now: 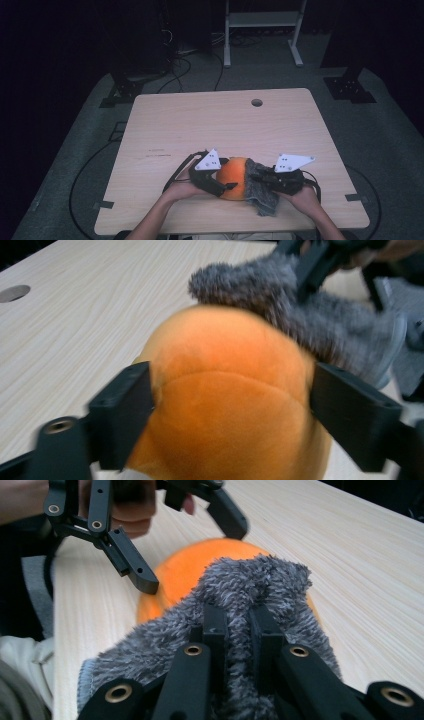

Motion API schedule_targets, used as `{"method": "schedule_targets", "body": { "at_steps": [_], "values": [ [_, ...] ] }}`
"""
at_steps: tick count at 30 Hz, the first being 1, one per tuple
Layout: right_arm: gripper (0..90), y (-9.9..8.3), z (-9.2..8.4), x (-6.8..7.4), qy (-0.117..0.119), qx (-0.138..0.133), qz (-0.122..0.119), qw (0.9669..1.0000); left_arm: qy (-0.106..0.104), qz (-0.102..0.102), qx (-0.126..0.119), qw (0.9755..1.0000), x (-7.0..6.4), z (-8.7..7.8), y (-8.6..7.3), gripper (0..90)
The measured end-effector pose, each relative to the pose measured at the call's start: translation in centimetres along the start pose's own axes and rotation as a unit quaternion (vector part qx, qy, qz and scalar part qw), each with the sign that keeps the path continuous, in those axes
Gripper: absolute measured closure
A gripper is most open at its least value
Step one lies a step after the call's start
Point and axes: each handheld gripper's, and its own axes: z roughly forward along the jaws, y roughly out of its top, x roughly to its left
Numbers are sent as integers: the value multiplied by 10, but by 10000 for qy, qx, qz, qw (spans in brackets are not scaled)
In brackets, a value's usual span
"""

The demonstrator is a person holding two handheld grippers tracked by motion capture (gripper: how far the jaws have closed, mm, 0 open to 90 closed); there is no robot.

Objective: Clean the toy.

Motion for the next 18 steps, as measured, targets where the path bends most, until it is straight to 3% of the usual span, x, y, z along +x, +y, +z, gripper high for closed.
{"method": "schedule_targets", "body": {
  "at_steps": [6, 8, 10, 12, 14, 18],
  "values": [
    [804, -12, -10, -8, -194, 218, 143, 9995, 138, 91, 84, 9998, -4, 1, 4, 270],
    [804, -7, -15, -5, -91, -20, 166, 9998, 139, 57, 51, 9999, -5, 3, 6, 280],
    [802, 3, -14, 2, 63, -304, 42, 9995, 57, 83, 33, 9999, -5, 4, 8, 285],
    [802, 8, -7, 4, 125, -251, 1, 9996, -34, 144, 5, 9999, -5, 3, 9, 259],
    [804, 6, 0, 5, 91, -91, -63, 9999, -97, 57, -53, 9999, -2, -1, 8, 190],
    [804, 2, -1, 2, 32, -92, -11, 10000, -134, -256, -108, 9995, 6, -6, 2, 115]
  ]
}}
